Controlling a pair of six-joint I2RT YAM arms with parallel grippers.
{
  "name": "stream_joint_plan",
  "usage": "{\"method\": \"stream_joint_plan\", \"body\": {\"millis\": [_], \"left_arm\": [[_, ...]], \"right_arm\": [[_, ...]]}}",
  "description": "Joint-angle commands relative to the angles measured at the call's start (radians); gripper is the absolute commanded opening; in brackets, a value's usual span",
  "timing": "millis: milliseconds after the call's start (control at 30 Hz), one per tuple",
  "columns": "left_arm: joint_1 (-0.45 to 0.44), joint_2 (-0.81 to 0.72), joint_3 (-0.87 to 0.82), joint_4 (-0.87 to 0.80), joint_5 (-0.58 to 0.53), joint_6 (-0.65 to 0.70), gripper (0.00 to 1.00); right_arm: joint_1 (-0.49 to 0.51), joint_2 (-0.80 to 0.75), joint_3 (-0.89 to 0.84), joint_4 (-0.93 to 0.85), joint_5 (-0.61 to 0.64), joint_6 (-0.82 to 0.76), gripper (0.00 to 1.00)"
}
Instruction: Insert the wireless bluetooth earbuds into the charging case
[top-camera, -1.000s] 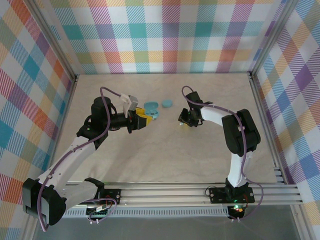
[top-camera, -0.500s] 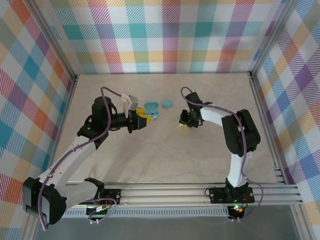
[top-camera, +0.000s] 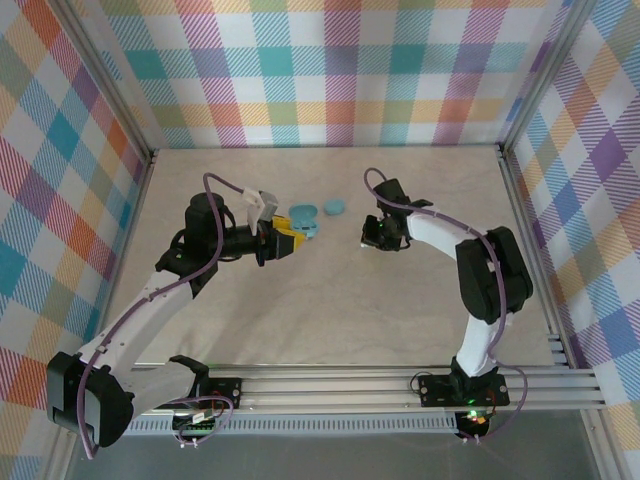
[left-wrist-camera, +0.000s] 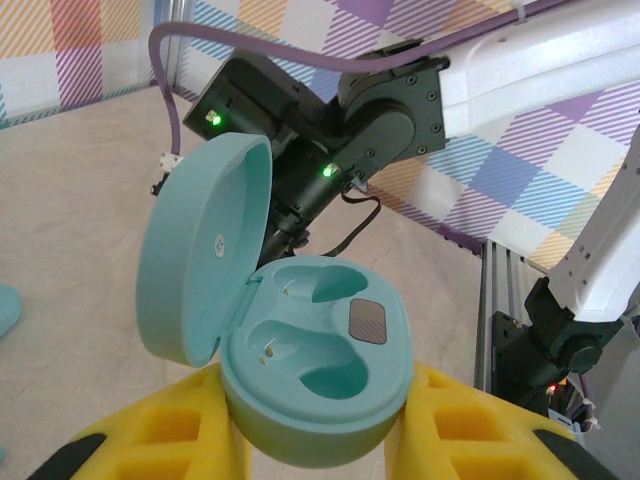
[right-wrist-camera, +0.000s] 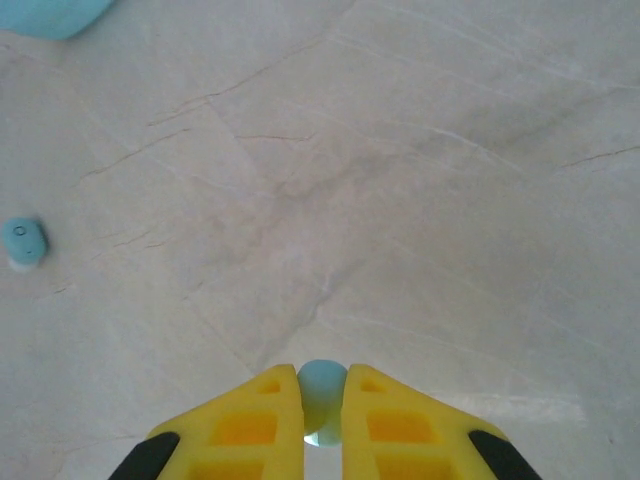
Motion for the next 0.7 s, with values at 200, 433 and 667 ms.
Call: {"method": "stream_joint_plan", "body": {"millis": [200, 433, 667], "left_arm": [[0.009, -0.004, -0.001, 0.001, 0.01, 0.022, 0.0], [-0.004, -0.023, -0.026, 0.032, 0.007, 0.035, 0.0], [-0.026, -0.047, -0.061, 0.071, -0.012, 0.045, 0.0]], "right_arm": [[0.044, -0.183, 0.064, -0.123, 0.024, -0.054, 0.1], [0.111, -0.349, 0.097, -0.19, 0.077, -0.085, 0.1], [0.225, -0.462, 0.163, -0.26, 0.118, -0.117, 0.07]]}}
